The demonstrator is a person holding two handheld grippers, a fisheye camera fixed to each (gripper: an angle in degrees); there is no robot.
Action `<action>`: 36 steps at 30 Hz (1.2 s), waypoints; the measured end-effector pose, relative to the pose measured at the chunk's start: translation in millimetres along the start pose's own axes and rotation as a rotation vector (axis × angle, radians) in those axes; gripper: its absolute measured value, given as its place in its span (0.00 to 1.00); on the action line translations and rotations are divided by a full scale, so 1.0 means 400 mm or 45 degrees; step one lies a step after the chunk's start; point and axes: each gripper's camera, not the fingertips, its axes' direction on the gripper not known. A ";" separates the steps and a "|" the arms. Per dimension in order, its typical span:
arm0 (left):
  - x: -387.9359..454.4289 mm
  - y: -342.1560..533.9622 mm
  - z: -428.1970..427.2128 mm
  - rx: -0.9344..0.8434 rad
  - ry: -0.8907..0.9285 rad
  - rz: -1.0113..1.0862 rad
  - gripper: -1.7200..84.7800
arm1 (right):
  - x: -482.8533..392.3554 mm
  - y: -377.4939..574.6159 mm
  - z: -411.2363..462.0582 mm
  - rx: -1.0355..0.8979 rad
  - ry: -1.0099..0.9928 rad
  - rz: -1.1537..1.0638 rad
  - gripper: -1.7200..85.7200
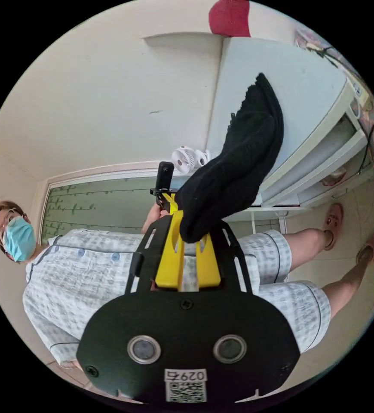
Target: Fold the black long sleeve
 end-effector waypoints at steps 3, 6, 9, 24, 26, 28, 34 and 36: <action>0.111 -0.101 0.106 -0.007 0.079 0.195 0.08 | -0.169 0.033 -0.213 0.075 0.161 -0.170 0.03; 0.239 -0.261 0.212 -0.063 0.111 0.429 0.08 | -0.326 0.053 -0.439 0.173 0.304 -0.330 0.02; 0.412 -0.440 0.325 -0.160 0.124 0.675 0.08 | -0.511 0.089 -0.679 0.318 0.456 -0.508 0.02; 0.639 -0.884 1.226 -0.734 -0.448 0.781 0.07 | -0.421 0.551 -1.444 1.243 0.619 0.216 0.02; 0.493 -0.893 1.273 -0.827 -0.438 0.557 0.04 | -0.263 0.612 -1.460 1.323 0.472 0.506 0.02; 0.371 -0.865 1.252 -0.851 -0.279 0.446 0.02 | -0.169 0.676 -1.446 1.414 0.242 0.615 0.02; 0.045 -0.656 0.916 -0.638 -0.461 0.079 0.01 | -0.265 0.663 -1.365 1.355 0.571 0.518 0.02; -0.046 -0.524 0.760 -0.478 -0.401 -0.099 0.01 | -0.316 0.486 -1.292 0.944 0.915 0.530 0.02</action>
